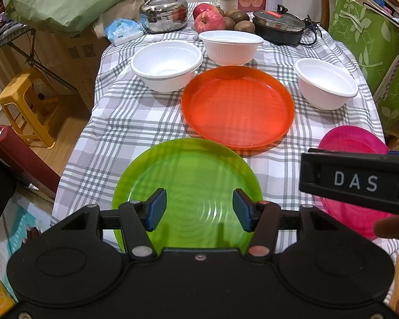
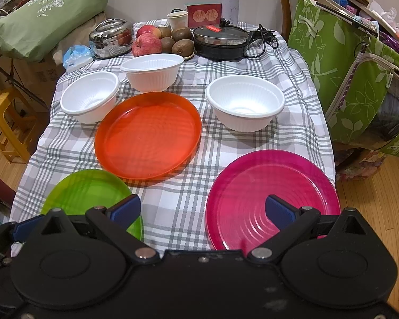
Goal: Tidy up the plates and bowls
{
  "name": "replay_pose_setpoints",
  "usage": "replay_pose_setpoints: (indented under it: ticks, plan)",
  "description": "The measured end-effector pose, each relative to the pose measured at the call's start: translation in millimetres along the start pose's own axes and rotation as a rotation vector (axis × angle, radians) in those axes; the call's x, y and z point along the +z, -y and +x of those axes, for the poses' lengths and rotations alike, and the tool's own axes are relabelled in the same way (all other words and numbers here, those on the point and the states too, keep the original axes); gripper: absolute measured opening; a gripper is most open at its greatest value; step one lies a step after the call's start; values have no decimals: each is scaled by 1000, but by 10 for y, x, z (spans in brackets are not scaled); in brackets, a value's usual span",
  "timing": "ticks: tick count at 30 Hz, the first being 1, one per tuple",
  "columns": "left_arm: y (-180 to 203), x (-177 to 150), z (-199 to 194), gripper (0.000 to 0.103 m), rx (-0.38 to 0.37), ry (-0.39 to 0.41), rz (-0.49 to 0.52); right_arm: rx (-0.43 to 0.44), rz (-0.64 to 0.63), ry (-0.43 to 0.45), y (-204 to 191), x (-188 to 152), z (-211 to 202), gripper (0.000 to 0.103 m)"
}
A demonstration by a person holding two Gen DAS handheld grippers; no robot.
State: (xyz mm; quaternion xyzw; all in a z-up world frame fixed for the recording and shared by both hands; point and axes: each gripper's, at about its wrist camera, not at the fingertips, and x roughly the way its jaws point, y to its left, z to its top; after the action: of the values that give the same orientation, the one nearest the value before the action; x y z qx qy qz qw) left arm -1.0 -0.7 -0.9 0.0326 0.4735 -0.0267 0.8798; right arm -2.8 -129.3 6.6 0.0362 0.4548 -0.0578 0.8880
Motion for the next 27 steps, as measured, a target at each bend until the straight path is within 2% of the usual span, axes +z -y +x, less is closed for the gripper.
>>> replay_pose_setpoints:
  ticks: [27]
  plan:
    - [9,-4,8,60,-2,-5,-1,-5,-6,-1,-4,-26,21,103]
